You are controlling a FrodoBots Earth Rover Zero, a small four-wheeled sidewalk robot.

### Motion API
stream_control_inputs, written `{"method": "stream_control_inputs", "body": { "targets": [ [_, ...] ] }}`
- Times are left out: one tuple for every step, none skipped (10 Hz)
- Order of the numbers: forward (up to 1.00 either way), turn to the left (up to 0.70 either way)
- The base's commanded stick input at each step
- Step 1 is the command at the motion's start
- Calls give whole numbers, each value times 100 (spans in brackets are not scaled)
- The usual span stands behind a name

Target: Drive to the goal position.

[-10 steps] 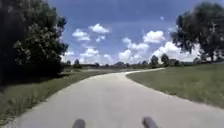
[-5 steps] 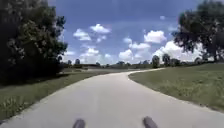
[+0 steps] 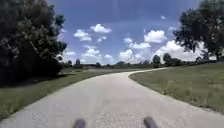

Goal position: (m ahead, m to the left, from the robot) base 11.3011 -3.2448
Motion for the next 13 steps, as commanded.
{"method": "stream_control_inputs", "body": {
  "targets": [
    [70, 0],
    [70, 0],
    [70, 0],
    [70, 0],
    [70, 0],
    [70, 0],
    [70, 0],
    [70, 0],
    [70, 0],
    [70, 0],
    [70, 0],
    [70, 0],
    [70, 0]
  ]
}}
